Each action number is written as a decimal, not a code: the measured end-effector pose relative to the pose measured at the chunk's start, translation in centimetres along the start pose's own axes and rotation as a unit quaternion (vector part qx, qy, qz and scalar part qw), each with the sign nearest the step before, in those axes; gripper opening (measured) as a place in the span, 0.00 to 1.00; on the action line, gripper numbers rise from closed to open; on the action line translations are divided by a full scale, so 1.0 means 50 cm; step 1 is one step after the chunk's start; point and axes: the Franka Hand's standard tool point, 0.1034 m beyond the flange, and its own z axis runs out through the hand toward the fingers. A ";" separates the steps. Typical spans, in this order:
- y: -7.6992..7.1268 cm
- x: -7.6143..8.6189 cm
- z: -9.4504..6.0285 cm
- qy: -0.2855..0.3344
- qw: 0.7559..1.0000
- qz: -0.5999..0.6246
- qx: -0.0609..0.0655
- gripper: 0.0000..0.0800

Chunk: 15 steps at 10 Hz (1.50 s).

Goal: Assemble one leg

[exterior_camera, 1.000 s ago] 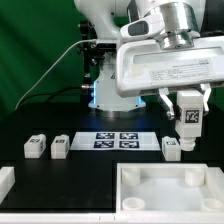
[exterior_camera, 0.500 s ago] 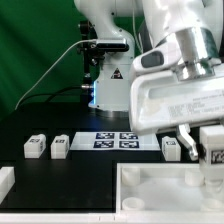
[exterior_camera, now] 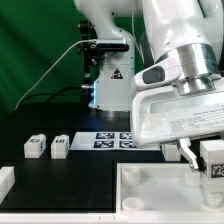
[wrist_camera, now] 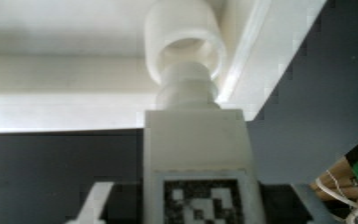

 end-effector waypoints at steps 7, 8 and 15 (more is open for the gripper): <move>0.004 -0.024 0.021 0.004 1.000 0.003 -0.003 0.36; 0.004 -0.021 0.022 0.005 1.000 0.006 -0.005 0.36; 0.004 -0.029 0.025 -0.006 1.000 0.007 -0.005 0.80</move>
Offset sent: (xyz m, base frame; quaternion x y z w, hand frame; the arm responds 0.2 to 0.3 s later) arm -0.0055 -0.0018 -0.0189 -0.0159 0.0035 -0.0059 0.9999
